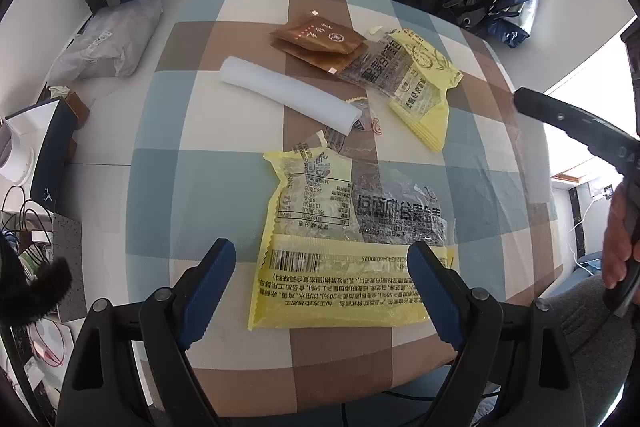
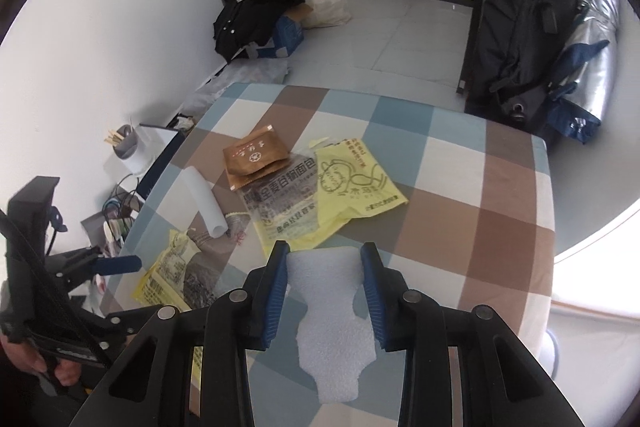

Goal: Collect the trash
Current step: 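Close the left gripper on the yellow plastic bag while the right gripper holds the foam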

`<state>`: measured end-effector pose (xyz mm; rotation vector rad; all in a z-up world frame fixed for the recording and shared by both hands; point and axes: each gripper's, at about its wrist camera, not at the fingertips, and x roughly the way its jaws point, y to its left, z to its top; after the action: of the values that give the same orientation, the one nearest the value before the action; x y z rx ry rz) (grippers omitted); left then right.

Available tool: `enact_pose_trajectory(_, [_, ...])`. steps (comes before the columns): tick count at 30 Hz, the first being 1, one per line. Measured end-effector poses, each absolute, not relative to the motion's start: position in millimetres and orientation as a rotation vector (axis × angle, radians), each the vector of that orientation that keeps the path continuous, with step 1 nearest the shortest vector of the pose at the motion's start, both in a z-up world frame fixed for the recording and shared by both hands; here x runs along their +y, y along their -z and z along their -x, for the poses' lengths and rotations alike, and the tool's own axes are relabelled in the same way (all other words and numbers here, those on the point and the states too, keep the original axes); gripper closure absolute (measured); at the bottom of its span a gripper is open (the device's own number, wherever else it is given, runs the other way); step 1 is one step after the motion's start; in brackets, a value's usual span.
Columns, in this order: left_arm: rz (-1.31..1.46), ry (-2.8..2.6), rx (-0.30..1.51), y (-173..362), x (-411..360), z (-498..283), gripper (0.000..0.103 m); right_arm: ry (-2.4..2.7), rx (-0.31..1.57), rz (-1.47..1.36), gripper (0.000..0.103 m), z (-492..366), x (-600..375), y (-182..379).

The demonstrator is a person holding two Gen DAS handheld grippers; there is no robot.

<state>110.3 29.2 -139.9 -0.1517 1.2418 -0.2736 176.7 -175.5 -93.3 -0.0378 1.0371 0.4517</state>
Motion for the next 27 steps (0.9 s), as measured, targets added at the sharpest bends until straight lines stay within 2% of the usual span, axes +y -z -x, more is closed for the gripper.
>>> enact_pose_trajectory(9, [0.041,0.247,1.220,144.2,14.9,-106.0,0.017,-0.441,1.029,-0.011,0.068,-174.1,-199.4,86.9])
enact_pose_trajectory(16, [-0.145,0.237,1.189,148.8,-3.5,-95.2,0.019,-0.429,1.021,-0.038,0.068,-171.5,-214.4,82.9])
enact_pose_trajectory(21, [-0.171,0.243,1.174,145.8,-3.2,-90.9,0.030,-0.416,1.018,-0.062,0.068,-170.9,-224.8,80.5])
enact_pose_trajectory(25, [-0.183,0.248,1.162,141.6,-4.5,-88.3,0.049,-0.411,1.022,-0.083,0.068,-170.7,-229.7,80.4])
enact_pose_trajectory(27, [-0.198,0.259,1.158,141.5,-7.9,-86.1,0.054,-0.410,1.022,-0.094,0.068,-170.6,-231.1,80.2])
